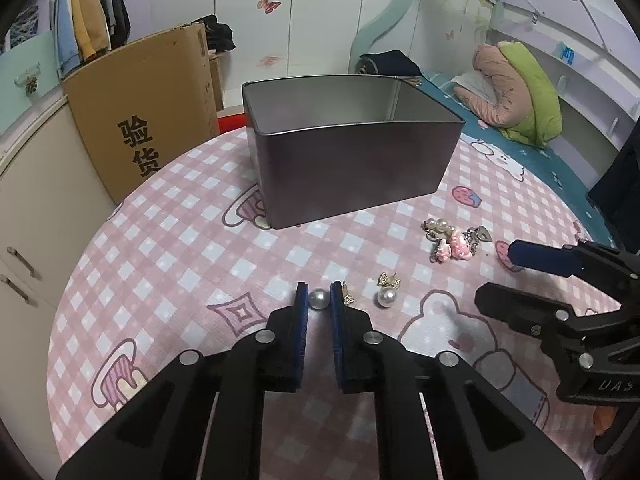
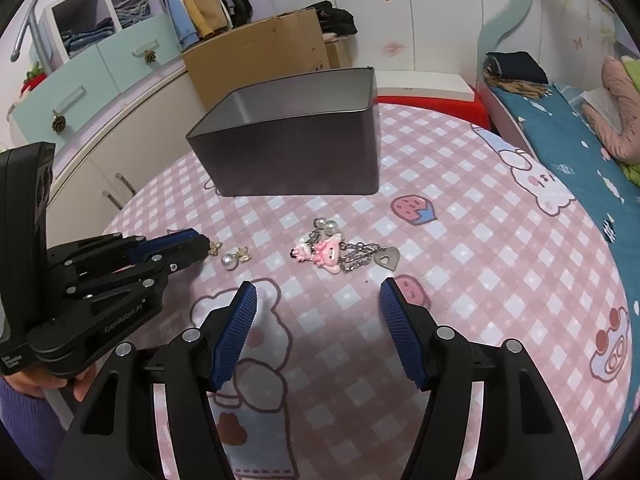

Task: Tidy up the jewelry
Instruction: 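Grasp one pearl earring with the left gripper while the right gripper grasps another, then carry both pearl earrings into the grey box and open both grippers, then move both grippers back to the remaining pink charms and silver chain, then grasp the pink charm keychain with the left gripper while the right gripper approaches the silver chain, then grasp the silver chain pendant with the right gripper, then carry the pink charm and silver chain over the grey box with both grippers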

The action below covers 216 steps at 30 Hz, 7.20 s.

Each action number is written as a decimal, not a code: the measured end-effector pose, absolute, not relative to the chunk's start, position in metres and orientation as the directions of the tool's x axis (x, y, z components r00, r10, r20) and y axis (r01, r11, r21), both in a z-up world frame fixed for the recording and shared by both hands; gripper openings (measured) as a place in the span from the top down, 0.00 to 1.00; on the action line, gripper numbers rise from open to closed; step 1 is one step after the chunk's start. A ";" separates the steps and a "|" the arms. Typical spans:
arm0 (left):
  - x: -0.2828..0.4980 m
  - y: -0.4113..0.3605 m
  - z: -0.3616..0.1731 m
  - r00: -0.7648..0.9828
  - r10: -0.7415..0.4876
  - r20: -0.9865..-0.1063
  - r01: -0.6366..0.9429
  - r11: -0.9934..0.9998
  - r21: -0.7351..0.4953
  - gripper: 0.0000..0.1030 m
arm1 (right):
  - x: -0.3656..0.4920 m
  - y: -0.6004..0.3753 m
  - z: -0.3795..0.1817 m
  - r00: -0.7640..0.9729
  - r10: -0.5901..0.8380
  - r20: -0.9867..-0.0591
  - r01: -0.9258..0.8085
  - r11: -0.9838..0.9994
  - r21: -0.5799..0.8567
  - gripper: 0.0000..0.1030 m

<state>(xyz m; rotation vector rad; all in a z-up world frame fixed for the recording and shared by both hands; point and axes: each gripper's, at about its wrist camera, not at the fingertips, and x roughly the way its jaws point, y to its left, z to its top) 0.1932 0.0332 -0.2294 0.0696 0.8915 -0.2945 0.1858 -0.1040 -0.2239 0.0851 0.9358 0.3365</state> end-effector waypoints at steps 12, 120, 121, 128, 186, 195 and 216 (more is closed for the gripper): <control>0.174 0.060 -0.226 0.592 -0.243 -0.768 0.237 0.964 -0.123 0.91 | 0.193 -0.060 -0.228 0.531 0.328 -0.782 -0.315 0.932 0.177 0.40; 0.190 -0.017 -0.186 0.623 -0.353 -0.698 0.312 0.931 -0.192 0.47 | 0.200 -0.180 -0.186 0.646 0.271 -0.714 -0.147 0.962 0.232 0.45; 0.190 -0.021 -0.192 0.613 -0.350 -0.708 0.312 0.931 -0.190 0.47 | 0.198 -0.183 -0.192 0.638 0.273 -0.720 -0.143 0.961 0.238 0.44; 0.199 -0.042 -0.219 0.575 -0.319 -0.754 0.313 0.936 -0.158 0.47 | 0.193 -0.196 -0.216 0.605 0.293 -0.741 -0.122 0.953 0.277 0.43; 0.197 0.049 -0.214 0.644 -0.264 -0.718 0.196 0.964 -0.179 0.78 | 0.227 -0.080 -0.228 0.542 0.271 -0.795 -0.362 0.930 0.069 0.90; 0.189 0.046 -0.192 0.661 -0.322 -0.678 0.240 0.946 -0.216 0.78 | 0.213 -0.093 -0.188 0.591 0.324 -0.739 -0.351 0.928 0.126 0.90; 0.250 0.017 -0.095 0.742 -0.360 -0.566 0.325 0.931 -0.166 0.78 | 0.248 -0.111 -0.069 0.736 0.375 -0.564 -0.347 0.924 0.161 0.90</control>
